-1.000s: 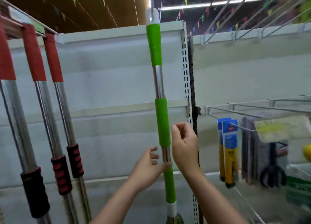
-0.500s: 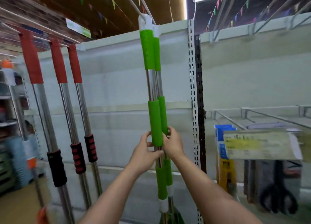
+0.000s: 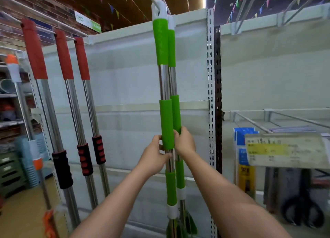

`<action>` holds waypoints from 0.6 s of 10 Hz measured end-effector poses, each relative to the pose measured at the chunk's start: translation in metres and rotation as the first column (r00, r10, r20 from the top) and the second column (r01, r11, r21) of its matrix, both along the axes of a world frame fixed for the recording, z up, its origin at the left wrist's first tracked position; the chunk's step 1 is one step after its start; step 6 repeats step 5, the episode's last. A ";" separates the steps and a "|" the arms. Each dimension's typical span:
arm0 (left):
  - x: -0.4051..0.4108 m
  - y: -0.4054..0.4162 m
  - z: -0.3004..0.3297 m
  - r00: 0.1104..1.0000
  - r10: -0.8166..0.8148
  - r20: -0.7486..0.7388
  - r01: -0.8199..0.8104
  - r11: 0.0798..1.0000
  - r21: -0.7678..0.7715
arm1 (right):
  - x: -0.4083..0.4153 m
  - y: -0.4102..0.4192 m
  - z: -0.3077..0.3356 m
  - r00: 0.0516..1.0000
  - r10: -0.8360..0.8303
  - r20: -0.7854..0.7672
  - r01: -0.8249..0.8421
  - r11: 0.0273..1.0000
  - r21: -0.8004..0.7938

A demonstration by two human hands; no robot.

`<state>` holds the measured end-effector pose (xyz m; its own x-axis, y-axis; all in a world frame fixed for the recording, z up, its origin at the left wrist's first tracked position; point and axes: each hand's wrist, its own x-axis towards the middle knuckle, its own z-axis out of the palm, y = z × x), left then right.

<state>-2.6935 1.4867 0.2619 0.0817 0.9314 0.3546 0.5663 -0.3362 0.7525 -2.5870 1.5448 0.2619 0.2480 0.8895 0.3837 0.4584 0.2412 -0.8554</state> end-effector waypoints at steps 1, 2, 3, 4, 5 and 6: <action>0.000 -0.003 0.000 1.000 0.007 0.008 -0.007 1.000 0.004 | 0.003 0.001 0.003 1.000 0.018 -0.021 -0.019 1.000 -0.022; -0.002 -0.009 -0.004 1.000 0.010 0.029 -0.010 1.000 0.005 | 0.008 -0.001 0.003 0.999 0.031 -0.027 -0.032 0.999 -0.022; -0.008 -0.018 -0.014 0.999 0.028 0.022 -0.027 0.999 -0.024 | 0.010 -0.006 -0.008 0.999 0.036 -0.027 -0.037 0.999 -0.015; -0.017 -0.030 -0.029 0.999 0.037 0.027 -0.035 0.996 -0.078 | 0.010 -0.016 -0.025 0.995 0.068 -0.074 -0.067 0.998 0.019; -0.026 -0.040 -0.038 0.986 0.071 0.151 -0.054 0.992 -0.115 | 0.006 -0.029 -0.038 0.993 0.052 -0.104 -0.054 0.998 -0.017; -0.026 -0.040 -0.038 0.986 0.071 0.151 -0.054 0.992 -0.115 | 0.006 -0.029 -0.038 0.993 0.052 -0.104 -0.054 0.998 -0.017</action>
